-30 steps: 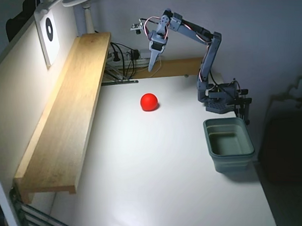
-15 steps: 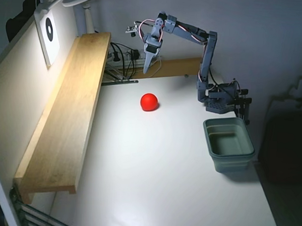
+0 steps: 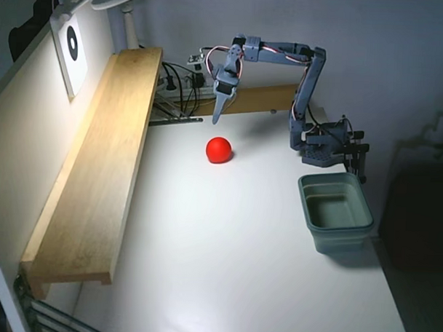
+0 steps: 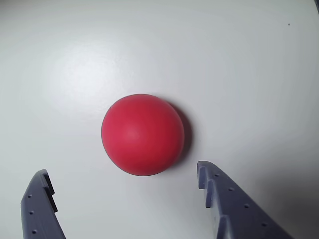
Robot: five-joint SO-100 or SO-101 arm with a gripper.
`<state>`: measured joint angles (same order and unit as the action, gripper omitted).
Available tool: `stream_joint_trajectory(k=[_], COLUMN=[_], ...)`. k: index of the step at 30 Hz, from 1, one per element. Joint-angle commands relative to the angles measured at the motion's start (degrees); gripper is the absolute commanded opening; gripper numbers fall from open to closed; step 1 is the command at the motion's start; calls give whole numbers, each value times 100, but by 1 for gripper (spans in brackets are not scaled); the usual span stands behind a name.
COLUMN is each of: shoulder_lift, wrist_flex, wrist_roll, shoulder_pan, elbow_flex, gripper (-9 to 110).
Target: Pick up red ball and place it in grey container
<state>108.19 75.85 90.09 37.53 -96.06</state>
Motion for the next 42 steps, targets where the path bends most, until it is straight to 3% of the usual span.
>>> stream_joint_trajectory(k=[1,26,42], shoulder_lift=[334,130,-447], wrist_flex=[-368,-3519,-3763], wrist_roll=[-9,-9,-9], shoulder_pan=[104,104,104], elbow_flex=[-330,-3277,-2944], gripper=[38,38,38])
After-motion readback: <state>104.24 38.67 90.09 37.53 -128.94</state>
